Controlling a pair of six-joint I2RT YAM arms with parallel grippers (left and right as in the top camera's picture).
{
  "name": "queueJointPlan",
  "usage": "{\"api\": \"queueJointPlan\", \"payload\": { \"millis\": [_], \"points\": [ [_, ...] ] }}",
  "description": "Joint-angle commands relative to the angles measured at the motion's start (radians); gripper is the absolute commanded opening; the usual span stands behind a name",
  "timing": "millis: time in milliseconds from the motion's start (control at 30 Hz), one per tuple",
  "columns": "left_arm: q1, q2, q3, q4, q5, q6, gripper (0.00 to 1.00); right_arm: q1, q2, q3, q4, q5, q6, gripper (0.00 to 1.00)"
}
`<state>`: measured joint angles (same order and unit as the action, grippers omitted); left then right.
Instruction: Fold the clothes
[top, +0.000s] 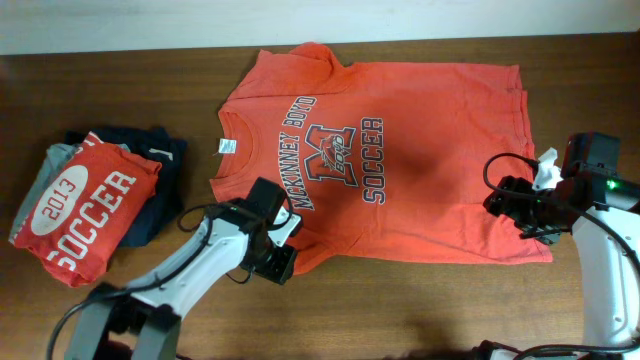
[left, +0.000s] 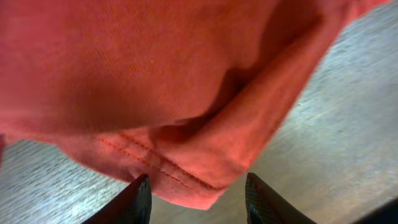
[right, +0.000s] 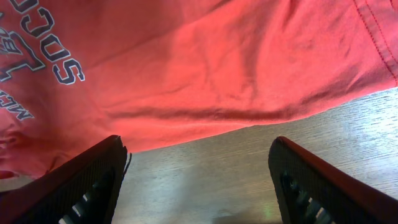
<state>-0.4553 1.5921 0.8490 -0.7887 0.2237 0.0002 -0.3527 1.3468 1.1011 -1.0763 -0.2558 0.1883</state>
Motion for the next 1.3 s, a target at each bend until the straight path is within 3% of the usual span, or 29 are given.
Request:
{"api": "queueJointPlan", "payload": {
  "millis": [0, 33, 200, 233, 633, 800, 1267],
  "points": [
    [-0.003, 0.047, 0.006, 0.003, -0.011, 0.032, 0.49, -0.001, 0.002, 0.001, -0.001, -0.012, 0.007, 0.75],
    [-0.003, 0.056, 0.006, 0.003, -0.01, 0.033, 0.45, -0.001, 0.002, 0.001, -0.001, -0.012, 0.007, 0.75],
    [-0.003, 0.065, 0.014, -0.014, 0.018, 0.031, 0.02, -0.001, 0.002, 0.001, -0.002, -0.012, 0.007, 0.75],
    [-0.003, 0.063, 0.024, -0.029, 0.029, 0.03, 0.01, -0.001, 0.002, 0.001, -0.002, -0.012, 0.007, 0.75],
    [-0.013, -0.007, 0.354, -0.373, 0.079, 0.031, 0.01, -0.001, 0.002, 0.001, -0.001, -0.012, 0.007, 0.75],
    [-0.065, -0.007, 0.396, -0.371, 0.148, 0.03, 0.01, -0.001, 0.002, 0.001, -0.001, -0.012, 0.007, 0.75],
    [-0.154, -0.005, 0.399, -0.197, 0.098, 0.031, 0.01, -0.001, 0.002, 0.001, 0.0, -0.012, 0.007, 0.75]
  ]
}}
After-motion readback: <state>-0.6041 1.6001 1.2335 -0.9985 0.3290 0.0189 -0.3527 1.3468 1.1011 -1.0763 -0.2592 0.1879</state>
